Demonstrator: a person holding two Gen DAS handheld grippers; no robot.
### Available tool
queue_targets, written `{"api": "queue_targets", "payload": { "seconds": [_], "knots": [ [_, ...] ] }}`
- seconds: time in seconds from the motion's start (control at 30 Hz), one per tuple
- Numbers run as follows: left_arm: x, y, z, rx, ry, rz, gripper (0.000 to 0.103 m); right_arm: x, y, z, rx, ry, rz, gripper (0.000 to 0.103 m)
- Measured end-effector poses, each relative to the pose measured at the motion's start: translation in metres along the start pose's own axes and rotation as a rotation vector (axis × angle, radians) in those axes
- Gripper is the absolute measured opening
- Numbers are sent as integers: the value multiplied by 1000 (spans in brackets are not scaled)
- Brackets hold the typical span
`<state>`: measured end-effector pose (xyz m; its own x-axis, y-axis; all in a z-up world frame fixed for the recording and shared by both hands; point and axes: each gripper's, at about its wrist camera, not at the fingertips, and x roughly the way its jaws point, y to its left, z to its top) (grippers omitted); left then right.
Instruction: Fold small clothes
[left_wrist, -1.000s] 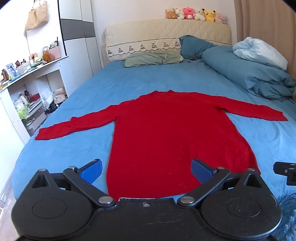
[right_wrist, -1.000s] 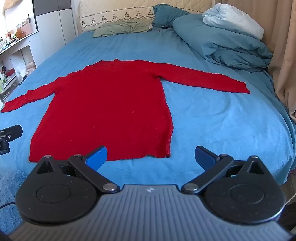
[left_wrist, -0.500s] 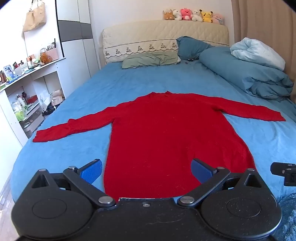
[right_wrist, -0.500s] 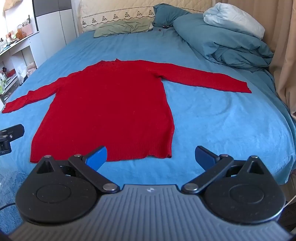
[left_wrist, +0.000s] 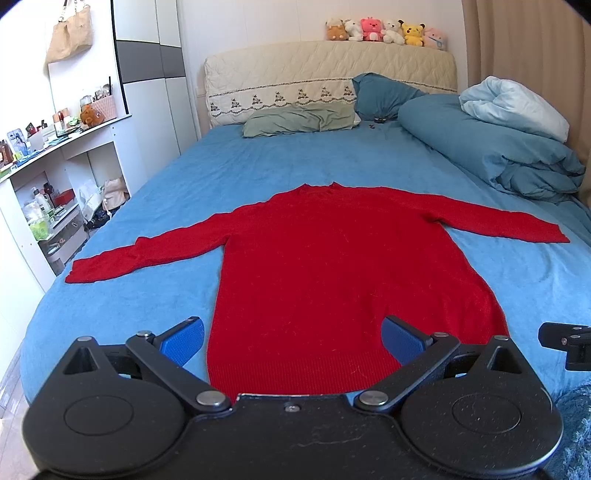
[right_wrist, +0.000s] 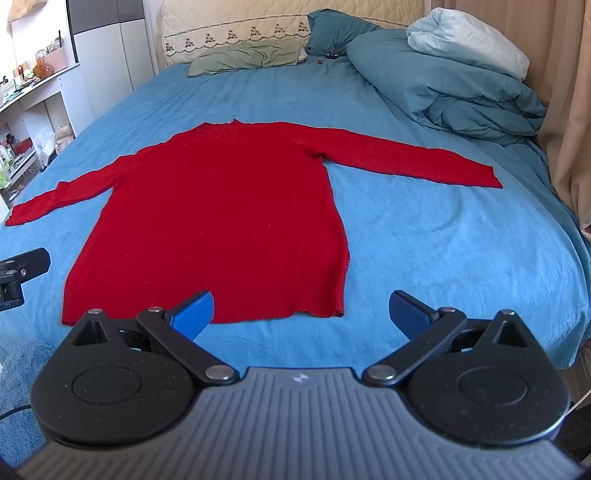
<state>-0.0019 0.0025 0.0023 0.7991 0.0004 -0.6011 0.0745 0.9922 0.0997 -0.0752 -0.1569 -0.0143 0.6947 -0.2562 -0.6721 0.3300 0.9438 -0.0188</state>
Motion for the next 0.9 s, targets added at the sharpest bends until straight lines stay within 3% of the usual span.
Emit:
{"api": "queue_targets", "payload": {
  "seconds": [0.9],
  "knots": [
    [1,-2,1,-3,3,6,103,0,5,1,1,0,1,103]
  ]
}}
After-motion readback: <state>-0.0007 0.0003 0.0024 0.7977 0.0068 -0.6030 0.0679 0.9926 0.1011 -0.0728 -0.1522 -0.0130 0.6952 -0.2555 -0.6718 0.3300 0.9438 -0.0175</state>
